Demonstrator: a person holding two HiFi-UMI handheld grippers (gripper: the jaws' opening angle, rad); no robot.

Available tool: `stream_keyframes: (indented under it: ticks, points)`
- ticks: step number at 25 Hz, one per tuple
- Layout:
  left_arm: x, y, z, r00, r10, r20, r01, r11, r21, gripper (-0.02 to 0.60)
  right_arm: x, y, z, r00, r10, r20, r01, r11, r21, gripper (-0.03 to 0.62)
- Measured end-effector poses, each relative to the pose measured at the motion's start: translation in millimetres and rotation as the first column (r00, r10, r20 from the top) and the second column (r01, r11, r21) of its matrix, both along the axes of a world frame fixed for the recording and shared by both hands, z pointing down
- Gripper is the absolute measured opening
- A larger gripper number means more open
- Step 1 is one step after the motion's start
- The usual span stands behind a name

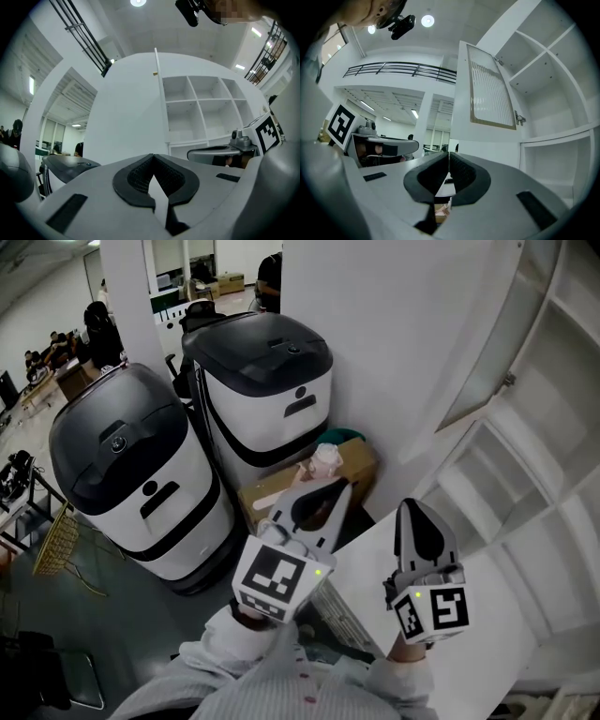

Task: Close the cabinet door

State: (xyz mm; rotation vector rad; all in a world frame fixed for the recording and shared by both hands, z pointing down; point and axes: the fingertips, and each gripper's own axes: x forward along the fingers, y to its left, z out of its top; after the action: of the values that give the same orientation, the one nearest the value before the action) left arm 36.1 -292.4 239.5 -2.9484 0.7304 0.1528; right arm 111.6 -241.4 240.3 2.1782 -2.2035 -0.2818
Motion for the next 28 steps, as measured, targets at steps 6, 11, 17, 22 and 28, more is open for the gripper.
stream_keyframes:
  ticks: [6,11,17,22,28]
  points:
    - [11.0,-19.6,0.1,0.999,0.052,0.006,-0.052,0.999,-0.008,0.011,9.0,-17.5,-1.0,0.997,0.074,-0.035,-0.074,0.997,-0.003,0.016]
    - [13.6,-31.6,2.9,0.996,0.084,0.012,-0.084,0.996,-0.020,0.011,11.0,-29.6,-0.4,0.986,0.144,-0.089,-0.146,0.989,-0.008,0.017]
    - [7.2,-47.2,10.0,0.994,0.105,0.021,-0.105,0.994,-0.025,0.011,7.1,-43.6,-1.1,0.959,0.234,-0.158,-0.234,0.972,0.021,0.072]
    - [-0.1,-59.3,16.0,0.992,0.124,0.025,-0.123,0.992,-0.025,0.011,9.0,-52.5,-4.4,0.924,0.333,-0.190,-0.329,0.943,0.055,0.156]
    - [-7.9,-75.0,20.3,0.989,0.145,0.021,-0.145,0.989,-0.020,0.011,16.2,-57.8,-19.7,0.868,0.456,-0.198,-0.440,0.890,0.122,0.221]
